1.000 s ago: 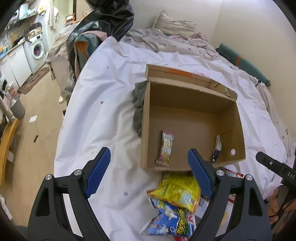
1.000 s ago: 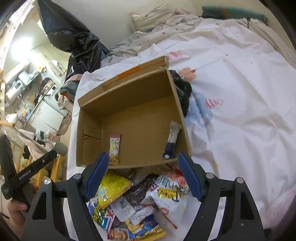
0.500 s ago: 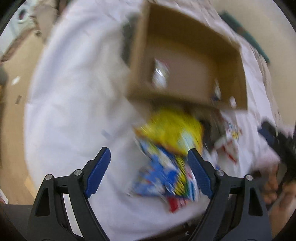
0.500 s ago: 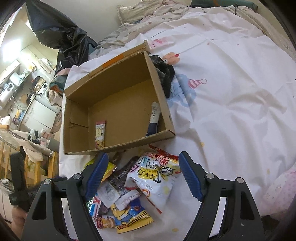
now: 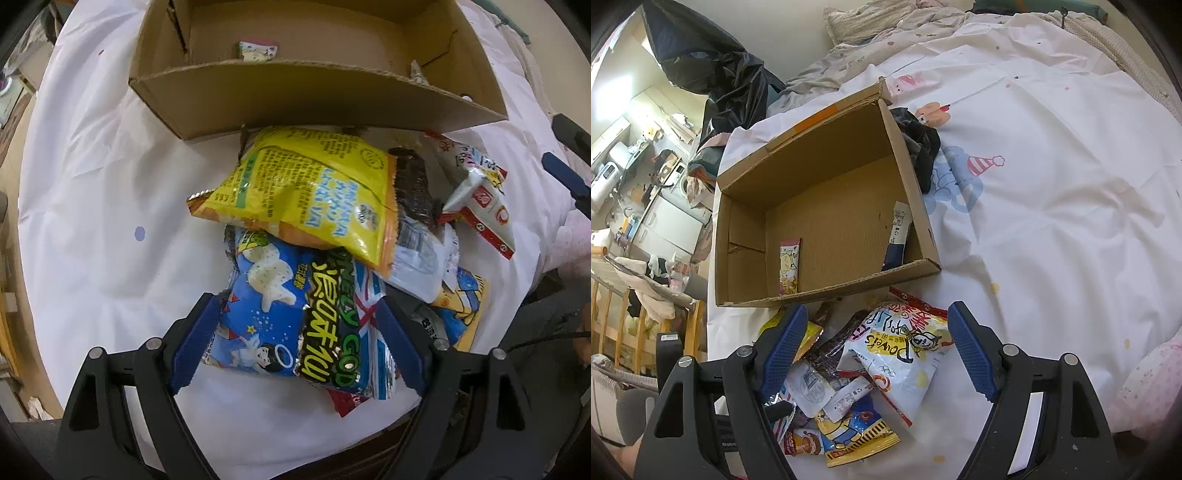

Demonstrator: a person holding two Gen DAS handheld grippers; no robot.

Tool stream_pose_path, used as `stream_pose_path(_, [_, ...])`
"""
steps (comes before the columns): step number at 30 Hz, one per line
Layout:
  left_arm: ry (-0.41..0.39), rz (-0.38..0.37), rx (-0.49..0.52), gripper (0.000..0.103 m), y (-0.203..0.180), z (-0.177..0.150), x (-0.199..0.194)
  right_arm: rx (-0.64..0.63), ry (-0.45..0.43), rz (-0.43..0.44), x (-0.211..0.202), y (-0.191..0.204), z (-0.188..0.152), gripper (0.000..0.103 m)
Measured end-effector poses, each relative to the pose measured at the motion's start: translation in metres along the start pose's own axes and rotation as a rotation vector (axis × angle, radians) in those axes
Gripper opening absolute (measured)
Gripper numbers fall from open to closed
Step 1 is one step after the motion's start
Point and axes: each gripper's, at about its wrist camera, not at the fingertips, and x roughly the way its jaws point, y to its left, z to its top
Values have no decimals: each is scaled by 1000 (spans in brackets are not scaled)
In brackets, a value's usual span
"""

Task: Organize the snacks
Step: 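Withdraw both grippers from the box back toward the snack pile, then grasp the blue chip bag with the left gripper while the right gripper grasps the white Dowels bag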

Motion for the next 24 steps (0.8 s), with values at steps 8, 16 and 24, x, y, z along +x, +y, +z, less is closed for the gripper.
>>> stream_pose_path(8, [31, 15, -28, 89, 1, 3, 11, -25, 1, -2, 3, 7, 1, 81])
stream_pose_path(16, [13, -82, -26, 51, 7, -15, -26, 5, -11, 3, -2, -1, 2, 81])
stream_pose_path(24, [-129, -79, -53, 49, 42, -23, -93, 166, 53, 17, 10, -29, 4, 81])
